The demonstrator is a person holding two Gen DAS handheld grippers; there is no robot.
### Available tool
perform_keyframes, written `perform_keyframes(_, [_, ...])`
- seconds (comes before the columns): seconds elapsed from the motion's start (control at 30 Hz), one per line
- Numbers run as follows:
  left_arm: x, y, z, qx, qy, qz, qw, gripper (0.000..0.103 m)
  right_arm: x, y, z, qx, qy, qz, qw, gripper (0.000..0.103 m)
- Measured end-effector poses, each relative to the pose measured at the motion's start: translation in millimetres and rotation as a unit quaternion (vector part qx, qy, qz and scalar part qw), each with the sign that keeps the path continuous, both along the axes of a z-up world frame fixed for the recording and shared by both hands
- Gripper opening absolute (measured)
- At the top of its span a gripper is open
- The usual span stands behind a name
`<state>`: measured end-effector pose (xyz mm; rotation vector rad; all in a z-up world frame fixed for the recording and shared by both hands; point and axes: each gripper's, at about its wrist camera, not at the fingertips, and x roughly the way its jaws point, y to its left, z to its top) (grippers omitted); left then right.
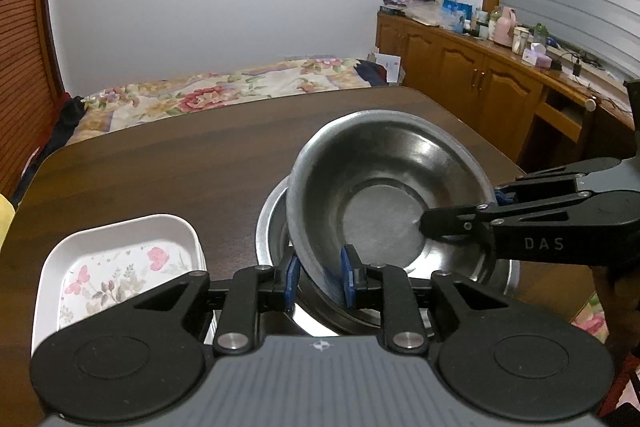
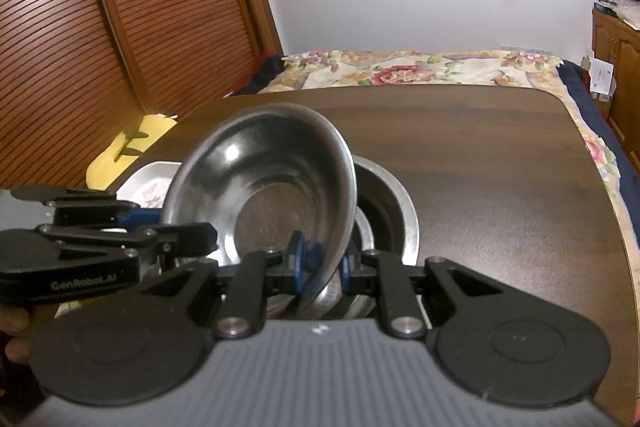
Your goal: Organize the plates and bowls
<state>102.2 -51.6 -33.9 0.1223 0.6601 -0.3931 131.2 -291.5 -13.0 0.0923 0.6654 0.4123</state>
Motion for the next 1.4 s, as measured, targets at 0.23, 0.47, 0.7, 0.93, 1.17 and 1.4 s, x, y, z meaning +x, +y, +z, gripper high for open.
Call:
perform_keyframes(0.23, [-0.7, 0.1, -3.1, 0.001, -0.002, 0.004, 1.0000, 0.022, 2.3, 3.3, 1.8, -0.042, -0.002, 0.008, 0.999, 0.019])
perform_keyframes(0.47, [-4.7, 5.9, 0.6, -0.015, -0.011, 0.011, 0.9998, 0.022, 9.2, 6.5, 2.0, -0.062, -0.005, 0.013, 0.998, 0.019])
perform_keyframes(0.7, [-10.9, 20.8, 14.0, -0.039, -0.031, 0.025, 0.9984, 0.022, 16.0, 8.9, 2.9, -0.071, -0.007, 0.017, 0.997, 0.020])
perform_keyframes(0.93, [-14.5, 29.3, 17.0, -0.061, -0.052, 0.039, 0.9960, 0.023, 16.7, 6.6, 5.7, -0.059, -0.012, 0.010, 0.998, 0.022])
perform_keyframes(1.17, [-15.9, 26.6, 13.8, -0.066, -0.076, 0.049, 0.9937, 0.051, 5.6, -6.3, 16.1, -0.017, -0.041, -0.013, 0.999, 0.034])
perform_keyframes(1.4, [-21.1, 22.4, 6.9, -0.069, -0.106, 0.052, 0.9906, 0.082, -12.0, -12.0, 16.8, -0.005, -0.086, -0.032, 0.996, 0.041])
